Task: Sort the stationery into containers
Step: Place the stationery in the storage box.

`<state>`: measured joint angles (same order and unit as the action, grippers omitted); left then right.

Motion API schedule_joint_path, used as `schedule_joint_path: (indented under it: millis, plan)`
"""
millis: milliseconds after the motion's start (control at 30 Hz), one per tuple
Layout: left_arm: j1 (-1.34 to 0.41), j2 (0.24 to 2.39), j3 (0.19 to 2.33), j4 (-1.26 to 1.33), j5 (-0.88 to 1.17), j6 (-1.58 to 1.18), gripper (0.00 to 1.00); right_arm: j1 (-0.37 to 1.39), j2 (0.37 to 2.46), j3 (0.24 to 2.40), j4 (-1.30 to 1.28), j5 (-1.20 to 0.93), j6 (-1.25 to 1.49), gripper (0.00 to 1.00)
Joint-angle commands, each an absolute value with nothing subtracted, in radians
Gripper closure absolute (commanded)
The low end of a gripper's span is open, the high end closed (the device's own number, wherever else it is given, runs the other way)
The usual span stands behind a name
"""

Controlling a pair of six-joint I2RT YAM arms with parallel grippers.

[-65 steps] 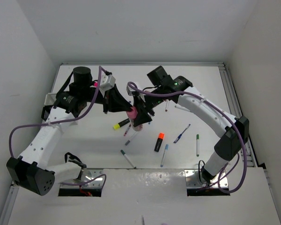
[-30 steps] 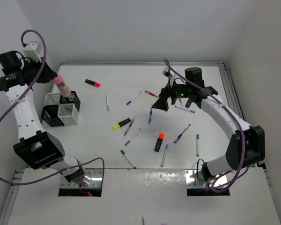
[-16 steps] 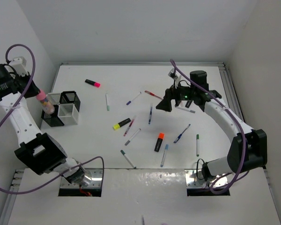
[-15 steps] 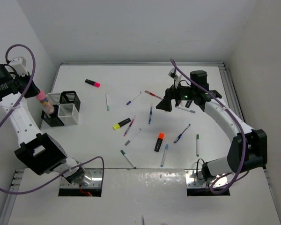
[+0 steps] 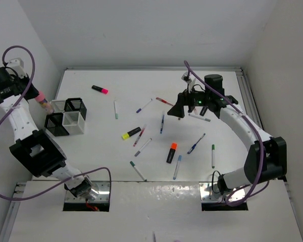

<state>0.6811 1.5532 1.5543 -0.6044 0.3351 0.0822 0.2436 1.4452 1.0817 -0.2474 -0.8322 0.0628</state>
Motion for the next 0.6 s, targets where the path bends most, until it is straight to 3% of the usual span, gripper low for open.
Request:
schedule_joint_path:
  millis: [0, 567]
  plan:
    - [0.669, 1.542, 1.543, -0.439, 0.362, 0.040, 1.00, 0.241, 1.469, 1.135, -0.193, -0.824, 0.094, 0.02]
    - [0.548, 1.603, 1.497, -0.342, 0.284, 0.052, 1.00, 0.253, 1.532, 1.196, -0.206, -0.782, 0.100, 0.02]
